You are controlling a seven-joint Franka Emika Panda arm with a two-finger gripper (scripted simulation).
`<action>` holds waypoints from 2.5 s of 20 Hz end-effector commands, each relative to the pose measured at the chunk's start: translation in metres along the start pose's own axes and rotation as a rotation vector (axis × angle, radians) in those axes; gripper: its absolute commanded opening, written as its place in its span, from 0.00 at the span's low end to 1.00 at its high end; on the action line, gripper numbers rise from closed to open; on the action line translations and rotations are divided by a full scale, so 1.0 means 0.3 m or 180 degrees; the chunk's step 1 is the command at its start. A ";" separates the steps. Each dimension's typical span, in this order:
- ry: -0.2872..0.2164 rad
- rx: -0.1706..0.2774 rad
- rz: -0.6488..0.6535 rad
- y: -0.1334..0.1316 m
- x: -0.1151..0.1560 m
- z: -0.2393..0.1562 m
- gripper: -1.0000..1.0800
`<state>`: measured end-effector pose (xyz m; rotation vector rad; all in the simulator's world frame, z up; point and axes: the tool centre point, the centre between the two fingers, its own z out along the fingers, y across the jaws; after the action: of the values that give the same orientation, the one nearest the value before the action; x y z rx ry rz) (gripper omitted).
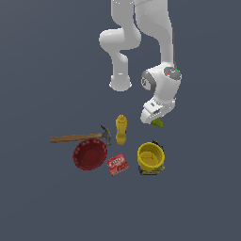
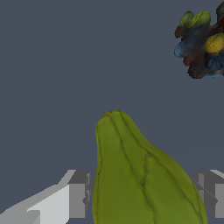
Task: Pick up a designated object from a clutter of objects.
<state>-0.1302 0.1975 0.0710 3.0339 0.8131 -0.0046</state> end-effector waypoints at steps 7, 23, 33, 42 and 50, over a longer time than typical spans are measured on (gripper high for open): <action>0.0009 0.0010 -0.0004 0.123 0.021 -0.200 0.00; 0.0013 0.0017 -0.0005 0.427 0.070 -0.684 0.00; 0.0010 0.0005 0.0001 0.620 0.109 -0.977 0.00; 0.0009 0.0001 0.0003 0.723 0.137 -1.132 0.00; 0.0009 -0.0001 0.0004 0.759 0.150 -1.186 0.00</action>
<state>0.0221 0.0240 0.4234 3.0354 0.8110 -0.0029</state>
